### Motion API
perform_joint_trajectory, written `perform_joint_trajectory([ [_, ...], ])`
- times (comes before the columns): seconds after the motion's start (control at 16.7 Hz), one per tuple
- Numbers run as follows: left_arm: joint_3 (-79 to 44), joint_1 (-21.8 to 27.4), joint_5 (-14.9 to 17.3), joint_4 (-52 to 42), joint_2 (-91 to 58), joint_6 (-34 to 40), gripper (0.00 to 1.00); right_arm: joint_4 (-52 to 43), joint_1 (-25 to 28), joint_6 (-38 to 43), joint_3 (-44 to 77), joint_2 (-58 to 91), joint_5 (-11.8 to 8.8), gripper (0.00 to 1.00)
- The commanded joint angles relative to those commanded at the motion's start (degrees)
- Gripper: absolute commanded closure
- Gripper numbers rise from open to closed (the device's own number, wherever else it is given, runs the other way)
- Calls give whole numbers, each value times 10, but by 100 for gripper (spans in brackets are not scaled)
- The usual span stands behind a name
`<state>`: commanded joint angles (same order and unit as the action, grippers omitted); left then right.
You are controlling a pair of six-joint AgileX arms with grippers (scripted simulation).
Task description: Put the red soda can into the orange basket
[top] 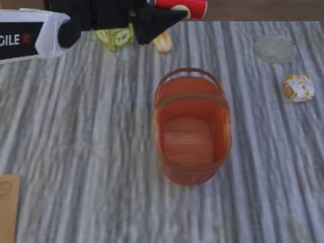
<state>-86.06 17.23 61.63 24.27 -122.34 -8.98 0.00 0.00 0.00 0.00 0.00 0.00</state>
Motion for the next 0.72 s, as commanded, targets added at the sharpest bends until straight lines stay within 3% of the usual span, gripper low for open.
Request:
perform_joint_trajectory([
  [0.18,69,10,70,103,33,40,100,0,0,0,0,0,0,0],
  [0.3,98,13,99,141,46,57,100,0,0,0,0,0,0,0],
  [0.72,109,12,109,156,46,63,100,0,0,0,0,0,0,0],
])
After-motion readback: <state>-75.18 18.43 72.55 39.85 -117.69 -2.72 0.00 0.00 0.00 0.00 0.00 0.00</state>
